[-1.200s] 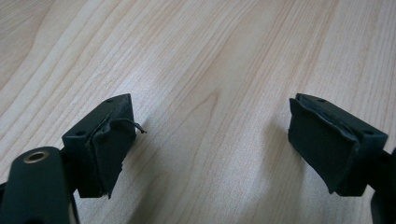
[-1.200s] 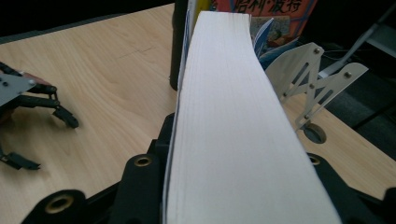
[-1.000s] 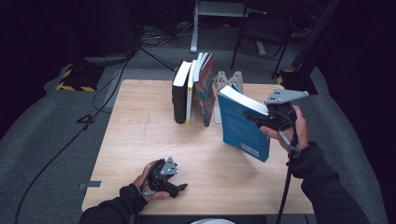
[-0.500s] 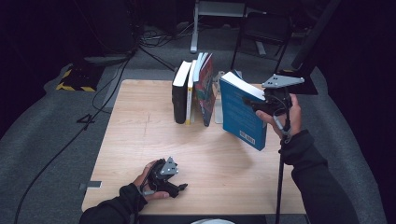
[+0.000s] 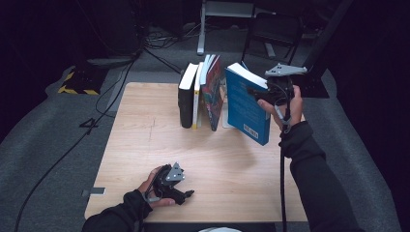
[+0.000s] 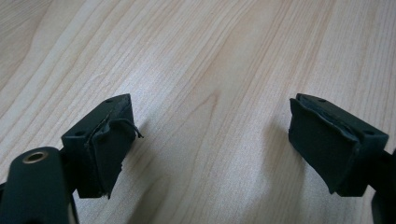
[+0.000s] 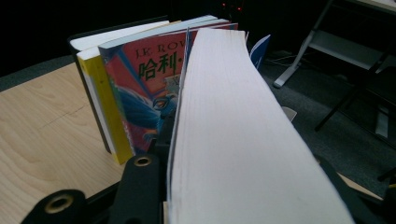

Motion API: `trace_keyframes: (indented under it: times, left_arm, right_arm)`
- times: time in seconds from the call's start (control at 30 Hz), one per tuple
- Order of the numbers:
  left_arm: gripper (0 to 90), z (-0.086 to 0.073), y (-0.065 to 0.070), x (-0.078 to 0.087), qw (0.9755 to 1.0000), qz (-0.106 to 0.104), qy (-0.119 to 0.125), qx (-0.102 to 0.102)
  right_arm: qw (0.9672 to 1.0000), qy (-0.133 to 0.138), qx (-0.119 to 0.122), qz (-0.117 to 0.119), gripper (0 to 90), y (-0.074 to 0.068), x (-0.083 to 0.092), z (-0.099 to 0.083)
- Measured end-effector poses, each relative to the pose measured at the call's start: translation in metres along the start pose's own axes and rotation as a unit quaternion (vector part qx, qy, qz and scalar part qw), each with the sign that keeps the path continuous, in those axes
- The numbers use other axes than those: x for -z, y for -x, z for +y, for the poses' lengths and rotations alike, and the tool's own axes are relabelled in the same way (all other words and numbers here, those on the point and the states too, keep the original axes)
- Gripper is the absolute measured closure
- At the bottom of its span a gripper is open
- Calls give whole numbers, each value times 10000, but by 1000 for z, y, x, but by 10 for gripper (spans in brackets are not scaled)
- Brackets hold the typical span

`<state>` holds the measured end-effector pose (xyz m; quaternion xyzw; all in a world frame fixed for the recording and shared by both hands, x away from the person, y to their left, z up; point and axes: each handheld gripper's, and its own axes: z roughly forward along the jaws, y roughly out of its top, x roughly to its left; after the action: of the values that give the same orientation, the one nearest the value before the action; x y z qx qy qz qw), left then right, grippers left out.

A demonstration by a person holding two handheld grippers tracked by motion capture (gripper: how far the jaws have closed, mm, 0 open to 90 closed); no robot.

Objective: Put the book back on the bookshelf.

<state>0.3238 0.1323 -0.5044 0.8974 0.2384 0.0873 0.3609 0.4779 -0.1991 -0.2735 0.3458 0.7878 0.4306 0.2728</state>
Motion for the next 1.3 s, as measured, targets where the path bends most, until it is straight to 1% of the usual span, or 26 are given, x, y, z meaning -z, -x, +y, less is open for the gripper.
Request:
trace_keyframes:
  times: [0.13, 0.27, 0.3, 0.47, 0.53, 0.63, 0.77, 1.03, 1.1, 1.13, 1.17, 1.23, 1.3]
  left_arm:
    - [151, 0, 0, 0, 10000, -2, -4, -6]
    - [151, 0, 0, 0, 10000, -2, -2, -7]
    - [151, 0, 0, 0, 10000, -3, -3, -7]
    - [151, 0, 0, 0, 10000, -10, -3, -12]
    - [151, 0, 0, 0, 10000, -12, -4, -16]
    - [151, 0, 0, 0, 10000, -15, -3, -15]
    - [151, 0, 0, 0, 10000, -17, -7, -18]
    - [151, 0, 0, 0, 10000, -27, -8, -34]
    - [151, 0, 0, 0, 10000, -34, -9, -44]
    - [151, 0, 0, 0, 10000, -33, -10, -46]
    - [151, 0, 0, 0, 10000, -44, -9, -43]
    - [151, 0, 0, 0, 10000, -44, -7, -44]
    - [151, 0, 0, 0, 10000, -48, -2, -37]
  right_arm:
    - [10000, 38, 45, -72, 602, 3, -9, 6]
    - [9998, 46, -125, -122, 603, 8, -20, 8]
    - [9998, 76, -133, -142, 602, 9, -23, 9]
    - [9992, 36, -221, -334, 602, 11, -36, 13]
    - [9991, 39, -236, -356, 602, 12, -38, 13]
    - [9983, 72, -365, -456, 602, 13, -49, 13]
    - [9975, 81, -432, -553, 602, 14, -60, 12]
    - [9958, 272, -594, -645, 600, 18, -69, 6]
    - [9948, 432, -632, -669, 600, 19, -70, 2]
    - [9945, 456, -673, -656, 600, 19, -70, 1]
    - [9948, 408, -687, -638, 600, 20, -71, 0]
    - [9948, 395, -693, -633, 600, 19, -71, -4]
    - [9956, 316, -631, -623, 599, 18, -72, -7]
